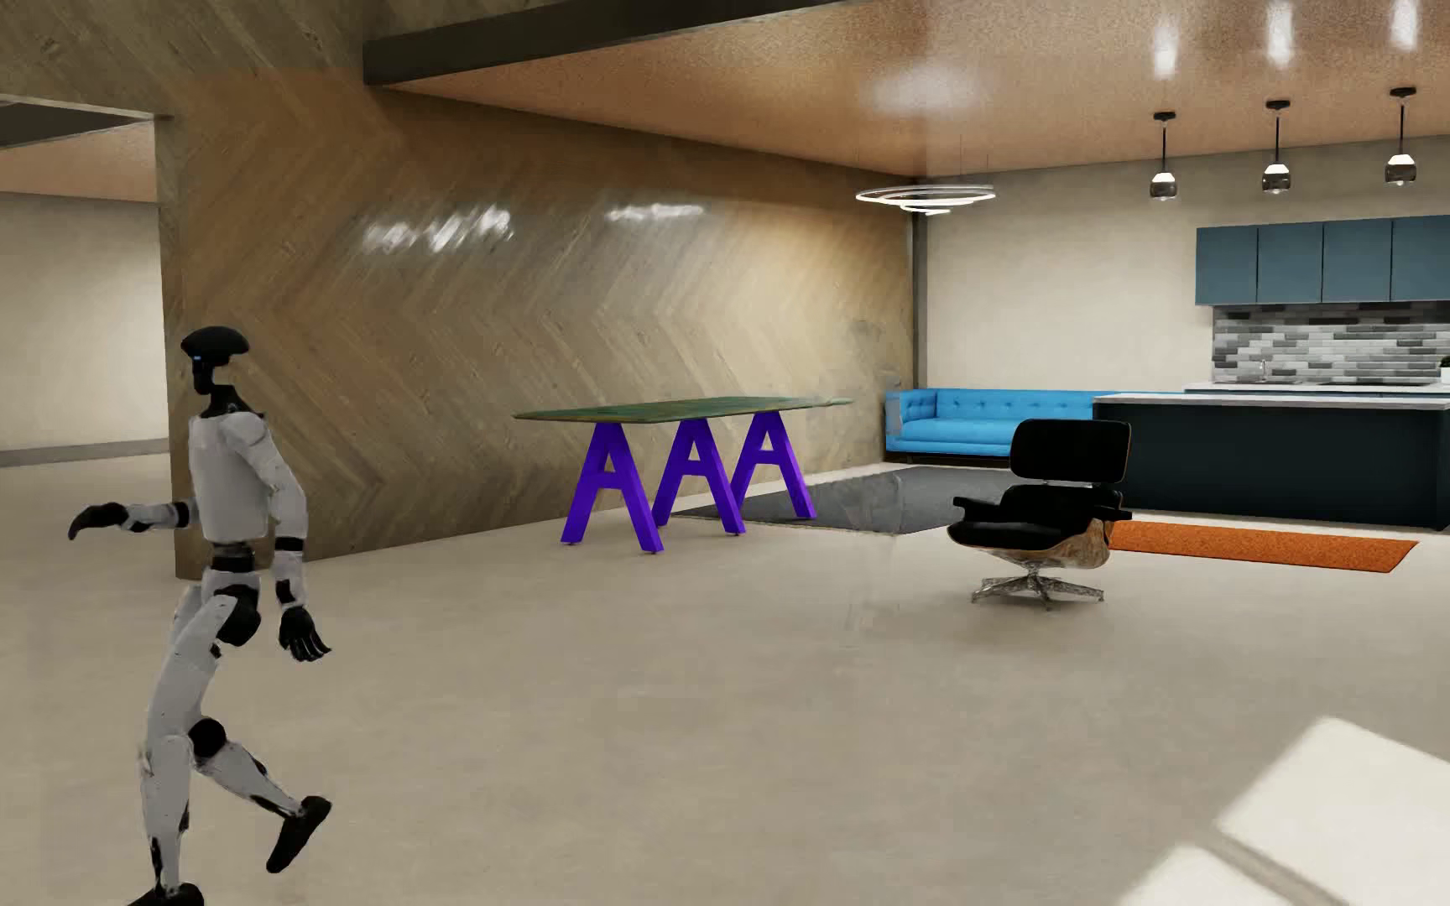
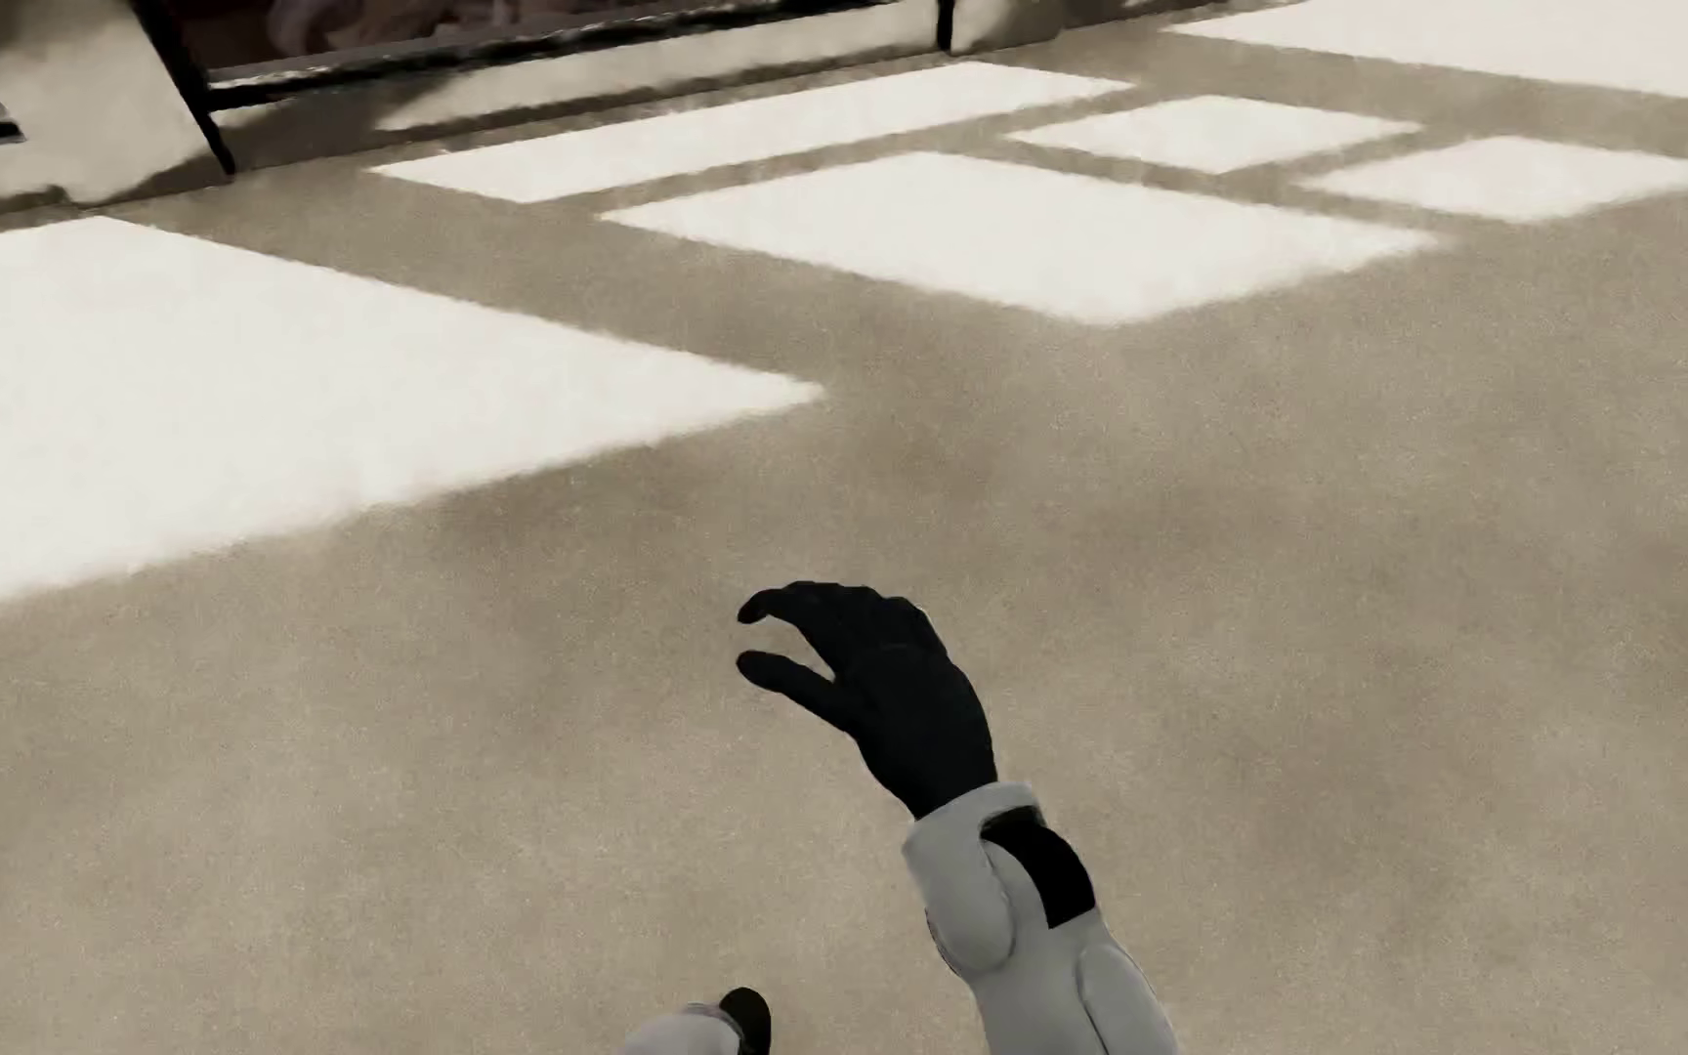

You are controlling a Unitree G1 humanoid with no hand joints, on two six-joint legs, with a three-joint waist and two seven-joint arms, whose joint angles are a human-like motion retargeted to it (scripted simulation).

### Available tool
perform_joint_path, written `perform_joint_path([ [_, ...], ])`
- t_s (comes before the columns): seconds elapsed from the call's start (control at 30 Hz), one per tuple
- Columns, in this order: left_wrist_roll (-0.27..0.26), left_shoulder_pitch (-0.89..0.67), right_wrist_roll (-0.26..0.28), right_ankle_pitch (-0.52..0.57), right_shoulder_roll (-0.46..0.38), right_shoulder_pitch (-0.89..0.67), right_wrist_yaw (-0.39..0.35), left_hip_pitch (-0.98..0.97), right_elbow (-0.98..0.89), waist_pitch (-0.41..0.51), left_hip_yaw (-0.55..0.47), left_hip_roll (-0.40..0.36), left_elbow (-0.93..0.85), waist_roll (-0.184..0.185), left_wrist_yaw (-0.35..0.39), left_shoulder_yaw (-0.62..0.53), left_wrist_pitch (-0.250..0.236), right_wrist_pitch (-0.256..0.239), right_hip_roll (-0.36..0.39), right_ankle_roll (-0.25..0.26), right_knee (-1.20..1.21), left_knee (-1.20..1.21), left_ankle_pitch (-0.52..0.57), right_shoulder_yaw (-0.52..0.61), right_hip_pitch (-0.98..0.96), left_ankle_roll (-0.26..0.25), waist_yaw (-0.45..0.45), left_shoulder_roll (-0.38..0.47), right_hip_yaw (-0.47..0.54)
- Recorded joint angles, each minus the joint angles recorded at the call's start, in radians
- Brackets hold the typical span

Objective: Walk towards the armchair

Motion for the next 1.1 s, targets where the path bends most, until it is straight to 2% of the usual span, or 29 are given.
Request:
perform_joint_path([
  [0.03, 0.083, -0.008, 0.094, 0.103, 0.0, 0.048, -0.006, 0.006, 0.009, 0.012, 0.055, 0.026, 0.013, -0.011, 0.008, -0.059, -0.003, 0.011, -0.063, 0.175, 0.197, 0.089, -0.083, -0.013, -0.085, 0.008, 0.001, 0.006, -0.075],
  [0.07, 0.173, -0.046, 0.109, 0.113, -0.005, 0.091, -0.01, 0.034, 0.048, 0.02, 0.101, 0.044, 0.036, -0.024, -0.008, -0.127, -0.008, 0.06, -0.215, 0.203, 0.317, 0.12, -0.134, -0.044, -0.148, 0.011, -0.008, 0.017, -0.186],
  [0.1, 0.243, -0.109, 0.05, 0.045, -0.005, 0.134, -0.001, 0.077, 0.111, 0.021, 0.13, 0.045, 0.059, -0.038, -0.025, -0.177, -0.016, 0.154, -0.37, 0.135, 0.359, 0.1, -0.157, -0.082, -0.182, 0.015, -0.028, 0.034, -0.304],
  [0.13, 0.277, -0.176, -0.088, 0.012, -0.011, 0.167, 0.001, 0.13, 0.198, 0.019, 0.153, 0.039, 0.067, -0.051, -0.035, -0.191, -0.018, 0.26, -0.465, 0.102, 0.346, 0.056, -0.166, -0.106, -0.215, 0.016, -0.052, 0.046, -0.391],
  [0.17, 0.275, -0.236, -0.23, 0.014, -0.009, 0.191, -0.001, 0.186, 0.315, 0.014, 0.178, 0.036, 0.046, -0.06, -0.015, -0.166, -0.005, 0.356, -0.492, 0.094, 0.287, 0.004, -0.171, -0.123, -0.26, 0.016, -0.076, 0.059, -0.431],
  [0.2, 0.241, -0.283, -0.289, 0.024, 0.007, 0.205, -0.003, 0.24, 0.449, 0.007, 0.209, 0.039, 0.001, -0.064, 0.028, -0.117, 0.001, 0.42, -0.482, 0.115, 0.183, -0.043, -0.179, -0.16, -0.306, 0.015, -0.094, 0.075, -0.44],
  [0.23, 0.168, -0.321, -0.261, 0.008, 0.02, 0.204, 0.011, 0.287, 0.59, -0.002, 0.251, 0.042, -0.058, -0.065, 0.083, -0.049, -0.007, 0.466, -0.483, 0.105, 0.039, -0.08, -0.193, -0.231, -0.327, 0.012, -0.107, 0.091, -0.472],
  [0.27, 0.085, -0.354, -0.169, -0.006, 0.027, 0.198, 0.052, 0.337, 0.724, -0.012, 0.299, 0.046, -0.114, -0.067, 0.146, 0.013, -0.023, 0.51, -0.501, 0.101, -0.151, -0.12, -0.207, -0.338, -0.299, 0.008, -0.114, 0.12, -0.575],
  [0.3, -0.011, -0.389, -0.106, 0.002, 0.01, 0.18, 0.122, 0.395, 0.849, -0.023, 0.354, 0.042, -0.156, -0.071, 0.208, 0.071, -0.036, 0.582, -0.517, 0.079, -0.369, -0.167, -0.219, -0.423, -0.229, 0.002, -0.113, 0.148, -0.756],
  [0.33, -0.094, -0.418, -0.15, -0.017, -0.05, 0.178, 0.228, 0.453, 0.941, -0.033, 0.415, 0.033, -0.187, -0.074, 0.27, 0.124, -0.034, 0.612, -0.509, 0.077, -0.564, -0.21, -0.233, -0.402, -0.151, -0.007, -0.106, 0.173, -0.974],
  [0.37, -0.159, -0.45, -0.28, -0.042, -0.12, 0.189, 0.319, 0.506, 0.978, -0.041, 0.481, 0.025, -0.203, -0.074, 0.311, 0.166, -0.018, 0.581, -0.49, 0.07, -0.687, -0.223, -0.258, -0.297, -0.096, -0.019, -0.098, 0.209, -1.138],
  [0.4, -0.212, -0.461, -0.409, -0.051, -0.193, 0.199, 0.346, 0.546, 0.977, -0.046, 0.552, 0.024, -0.224, -0.071, 0.34, 0.219, 0.01, 0.492, -0.473, 0.054, -0.74, -0.199, -0.297, -0.196, -0.054, -0.032, -0.094, 0.24, -1.225],
  [0.43, -0.259, -0.452, -0.469, -0.063, -0.244, 0.202, 0.316, 0.578, 0.955, -0.048, 0.622, 0.031, -0.259, -0.063, 0.377, 0.283, 0.032, 0.401, -0.462, -0.014, -0.729, -0.159, -0.34, -0.158, -0.047, -0.045, -0.096, 0.259, -1.205],
  [0.47, -0.309, -0.435, -0.445, -0.067, -0.272, 0.212, 0.269, 0.6, 0.927, -0.049, 0.676, 0.047, -0.29, -0.052, 0.432, 0.346, 0.041, 0.345, -0.455, -0.087, -0.704, -0.087, -0.35, -0.185, -0.038, -0.069, -0.1, 0.25, -1.139],
  [0.5, -0.363, -0.418, -0.379, -0.09, -0.272, 0.216, 0.241, 0.592, 0.916, -0.047, 0.713, 0.088, -0.312, -0.042, 0.479, 0.403, 0.046, 0.321, -0.434, -0.09, -0.687, 0.037, -0.308, -0.242, -0.025, -0.066, -0.101, 0.238, -1.072],
  [0.57, -0.456, -0.391, -0.247, -0.135, -0.218, 0.196, 0.229, 0.469, 0.91, -0.038, 0.673, 0.256, -0.309, -0.013, 0.526, 0.466, 0.058, 0.37, -0.359, -0.09, -0.654, 0.467, -0.099, -0.352, 0.001, -0.045, -0.094, 0.215, -0.943],
  [0.6, -0.468, -0.378, -0.232, -0.156, -0.188, 0.172, 0.211, 0.348, 0.901, -0.032, 0.556, 0.302, -0.29, 0.003, 0.517, 0.454, 0.078, 0.397, -0.314, -0.09, -0.64, 0.68, -0.03, -0.368, 0.013, 0.022, -0.084, 0.204, -0.87],
  [0.63, -0.457, -0.36, -0.243, -0.17, -0.158, 0.147, 0.179, 0.222, 0.897, -0.028, 0.423, 0.291, -0.269, 0.014, 0.481, 0.414, 0.095, 0.408, -0.269, -0.09, -0.637, 0.835, -0.085, -0.364, 0.026, 0.038, -0.076, 0.194, -0.793],
  [0.7, -0.387, -0.329, -0.297, -0.179, -0.088, 0.089, 0.089, 0.06, 0.887, -0.022, 0.292, 0.35, -0.221, 0.023, 0.356, 0.261, 0.102, 0.391, -0.187, -0.09, -0.668, 0.979, -0.14, -0.331, 0.067, 0.144, -0.066, 0.152, -0.618],
  [0.73, -0.305, -0.311, -0.33, -0.187, -0.061, 0.056, 0.031, 0.005, 0.873, -0.019, 0.272, 0.399, -0.216, 0.03, 0.299, 0.152, 0.066, 0.368, -0.149, -0.09, -0.669, 0.975, -0.15, -0.294, 0.077, 0.194, -0.054, 0.144, -0.516],
  [0.77, -0.181, -0.284, -0.376, -0.194, -0.051, 0.012, -0.042, -0.045, 0.858, -0.015, 0.261, 0.399, -0.24, 0.036, 0.255, 0.045, 0.011, 0.343, -0.117, -0.09, -0.666, 0.933, -0.178, -0.244, 0.086, 0.211, -0.04, 0.149, -0.406],
  [0.8, -0.064, -0.266, -0.402, -0.2, -0.044, -0.03, -0.121, -0.094, 0.829, -0.01, 0.244, 0.353, -0.274, 0.039, 0.242, -0.018, -0.011, 0.321, -0.09, -0.09, -0.664, 0.863, -0.193, -0.205, 0.098, 0.208, -0.027, 0.129, -0.294],
  [0.83, -0.006, -0.253, -0.385, -0.206, -0.038, -0.068, -0.173, -0.135, 0.792, -0.004, 0.236, 0.297, -0.317, 0.041, 0.228, -0.034, -0.027, 0.299, -0.069, -0.09, -0.664, 0.753, -0.183, -0.187, 0.11, 0.187, -0.019, 0.084, -0.188],
  [0.9, -0.037, -0.244, -0.305, -0.227, -0.044, -0.134, -0.189, -0.177, 0.703, 0.013, 0.244, 0.194, -0.395, 0.04, 0.206, -0.008, -0.051, 0.278, -0.044, -0.089, -0.654, 0.39, -0.141, -0.164, 0.13, 0.101, -0.015, -0.004, -0.008],
  [0.93, -0.069, -0.248, -0.251, -0.238, -0.057, -0.154, -0.162, -0.173, 0.654, 0.021, 0.21, 0.128, -0.419, 0.037, 0.185, -0.01, -0.07, 0.274, -0.04, -0.089, -0.655, 0.139, -0.13, -0.157, 0.142, 0.078, -0.015, -0.017, 0.068],
  [1.0, -0.041, -0.266, -0.143, -0.26, -0.097, -0.161, -0.049, -0.129, 0.57, 0.035, 0.105, 0.008, -0.443, 0.021, 0.164, -0.07, -0.098, 0.287, -0.056, -0.087, -0.658, -0.286, -0.145, -0.148, 0.184, 0.019, -0.02, 0.023, 0.184],
  [1.03, -0.004, -0.277, -0.101, -0.276, -0.117, -0.148, 0.004, -0.122, 0.549, 0.043, 0.078, -0.033, -0.439, 0.009, 0.159, -0.104, -0.104, 0.301, -0.064, -0.088, -0.618, -0.315, -0.125, -0.147, 0.202, -0.071, -0.024, 0.056, 0.21],
  [1.07, 0.015, -0.291, -0.074, -0.267, -0.134, -0.131, 0.041, -0.117, 0.553, 0.05, 0.02, -0.068, -0.422, -0.003, 0.16, -0.119, -0.096, 0.316, -0.063, -0.083, -0.547, -0.24, -0.127, -0.15, 0.22, -0.091, -0.022, 0.081, 0.232],
  [1.1, 0.015, -0.303, -0.073, -0.207, -0.152, -0.117, 0.069, -0.099, 0.585, 0.053, -0.029, -0.092, -0.384, -0.015, 0.157, -0.115, -0.076, 0.348, -0.065, -0.08, -0.465, -0.169, -0.105, -0.151, 0.228, -0.057, -0.019, 0.087, 0.253],
])
